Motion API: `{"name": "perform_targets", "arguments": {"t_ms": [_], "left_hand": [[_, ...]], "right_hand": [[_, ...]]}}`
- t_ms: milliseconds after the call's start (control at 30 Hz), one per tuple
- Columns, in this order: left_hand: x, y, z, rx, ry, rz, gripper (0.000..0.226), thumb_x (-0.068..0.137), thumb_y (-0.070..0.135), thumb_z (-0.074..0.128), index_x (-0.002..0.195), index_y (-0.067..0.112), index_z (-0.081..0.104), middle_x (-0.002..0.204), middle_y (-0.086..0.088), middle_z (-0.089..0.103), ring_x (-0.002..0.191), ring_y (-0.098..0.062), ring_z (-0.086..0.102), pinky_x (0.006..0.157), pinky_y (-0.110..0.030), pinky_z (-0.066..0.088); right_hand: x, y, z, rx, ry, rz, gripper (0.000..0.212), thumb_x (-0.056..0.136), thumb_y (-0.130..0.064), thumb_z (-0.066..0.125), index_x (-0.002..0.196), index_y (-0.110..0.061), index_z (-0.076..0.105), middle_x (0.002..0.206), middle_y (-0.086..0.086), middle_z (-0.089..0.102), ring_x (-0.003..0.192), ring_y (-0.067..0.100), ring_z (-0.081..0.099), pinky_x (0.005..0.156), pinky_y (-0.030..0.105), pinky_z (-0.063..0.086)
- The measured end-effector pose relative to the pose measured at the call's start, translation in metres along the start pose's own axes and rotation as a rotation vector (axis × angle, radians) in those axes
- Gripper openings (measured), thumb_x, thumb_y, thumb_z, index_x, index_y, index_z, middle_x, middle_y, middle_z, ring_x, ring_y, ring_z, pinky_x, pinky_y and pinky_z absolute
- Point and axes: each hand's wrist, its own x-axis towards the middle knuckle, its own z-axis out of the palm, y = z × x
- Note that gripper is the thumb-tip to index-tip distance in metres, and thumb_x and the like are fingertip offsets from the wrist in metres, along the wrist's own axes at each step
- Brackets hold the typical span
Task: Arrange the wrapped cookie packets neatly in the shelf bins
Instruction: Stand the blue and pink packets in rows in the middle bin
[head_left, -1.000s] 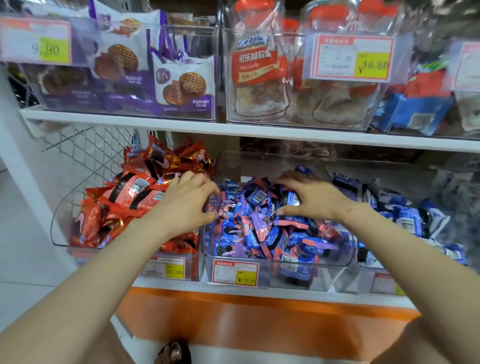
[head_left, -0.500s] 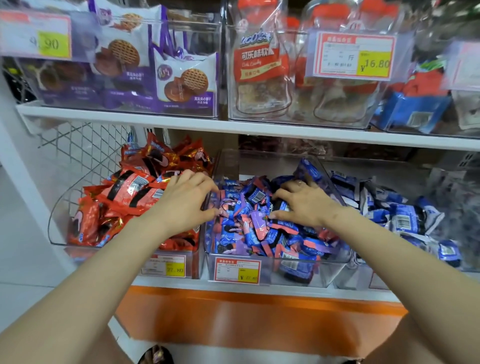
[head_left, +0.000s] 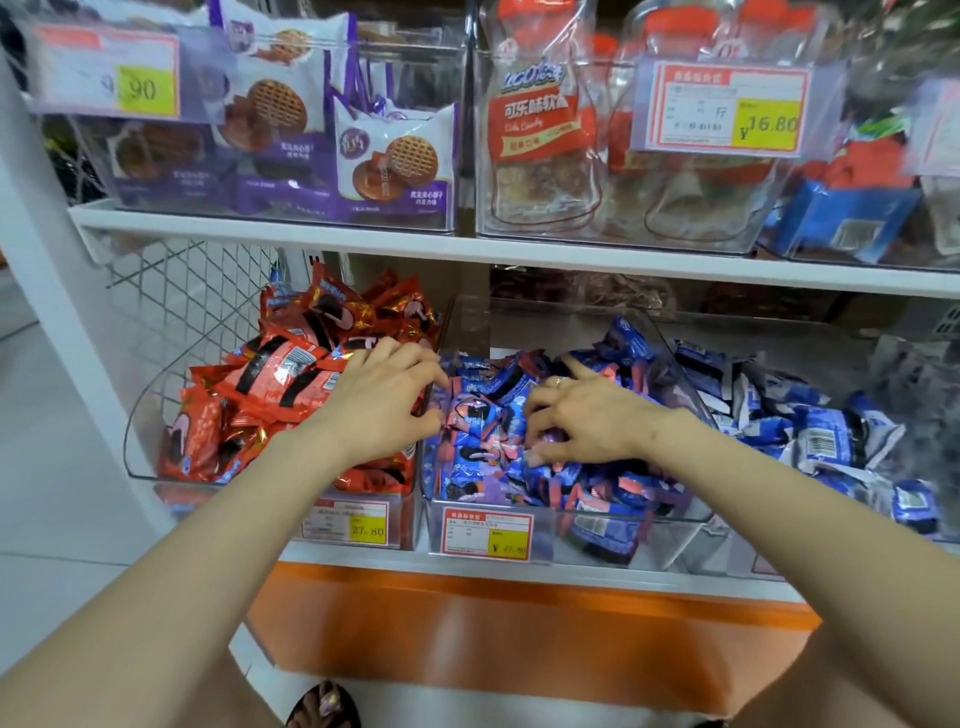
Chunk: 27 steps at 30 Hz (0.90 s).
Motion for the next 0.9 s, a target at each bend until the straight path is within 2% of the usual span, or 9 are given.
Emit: {"name": "perform_targets", "arguments": {"t_ms": [67,200,333,533,667,833,900], "left_hand": [[0.0,-0.001,0.0,-0.009,-0.003,-0.001,0.042,0.091,0.037,0.049,0.132,0.029,0.045,0.146,0.009,0.031,0.132,-0.014,0.022,0.106,-0.033,0.019],[0.001,-0.002,-0.002,-0.028,-0.011,-0.005,0.04,0.09,0.038,0.051,0.13,0.03,0.047,0.146,0.009,0.032,0.131,-0.014,0.023,0.105,-0.032,0.019],[0.0,-0.003,-0.002,-0.027,-0.012,-0.003,0.04,0.09,0.039,0.052,0.129,0.03,0.048,0.146,0.009,0.032,0.131,-0.014,0.023,0.105,-0.032,0.02],[0.001,-0.003,-0.001,-0.037,-0.006,-0.005,0.04,0.091,0.04,0.051,0.129,0.03,0.048,0.145,0.009,0.033,0.13,-0.014,0.025,0.105,-0.032,0.021],[-0.001,-0.001,0.001,-0.035,0.001,-0.003,0.042,0.092,0.044,0.049,0.131,0.029,0.046,0.143,0.007,0.035,0.129,-0.015,0.027,0.104,-0.033,0.022],[0.0,-0.001,0.001,-0.04,0.001,-0.003,0.046,0.091,0.047,0.05,0.132,0.028,0.046,0.143,0.007,0.035,0.13,-0.016,0.026,0.105,-0.032,0.022],[0.0,-0.001,0.0,-0.054,-0.002,-0.007,0.045,0.09,0.048,0.051,0.131,0.029,0.046,0.142,0.007,0.036,0.13,-0.015,0.026,0.105,-0.032,0.022]], "right_hand": [[-0.006,0.008,0.0,-0.013,-0.001,0.002,0.041,0.087,-0.061,0.047,0.11,-0.032,0.064,0.122,-0.008,0.051,0.125,0.011,0.038,0.114,0.042,0.0],[-0.011,0.015,-0.001,0.015,0.014,-0.008,0.033,0.087,-0.053,0.054,0.11,-0.033,0.064,0.133,-0.009,0.046,0.13,0.011,0.033,0.113,0.035,0.007],[-0.023,0.028,0.002,-0.008,0.028,0.025,0.03,0.086,-0.055,0.053,0.108,-0.037,0.063,0.126,-0.018,0.053,0.124,0.008,0.041,0.099,0.029,0.021],[-0.023,0.026,0.003,-0.073,0.0,0.017,0.03,0.09,-0.054,0.048,0.112,-0.041,0.063,0.132,-0.021,0.049,0.125,0.006,0.039,0.096,0.029,0.021],[-0.02,0.015,-0.002,0.014,0.025,0.051,0.035,0.089,-0.054,0.05,0.117,-0.037,0.062,0.139,-0.016,0.044,0.127,0.008,0.037,0.101,0.028,0.02],[0.009,0.0,-0.013,0.167,0.254,0.123,0.044,0.089,-0.048,0.056,0.127,-0.027,0.057,0.14,-0.003,0.046,0.127,0.02,0.044,0.102,0.033,0.034],[0.034,-0.004,-0.009,0.14,0.186,0.186,0.056,0.086,-0.055,0.056,0.135,-0.029,0.048,0.144,0.002,0.041,0.131,0.026,0.038,0.105,0.039,0.034]]}}
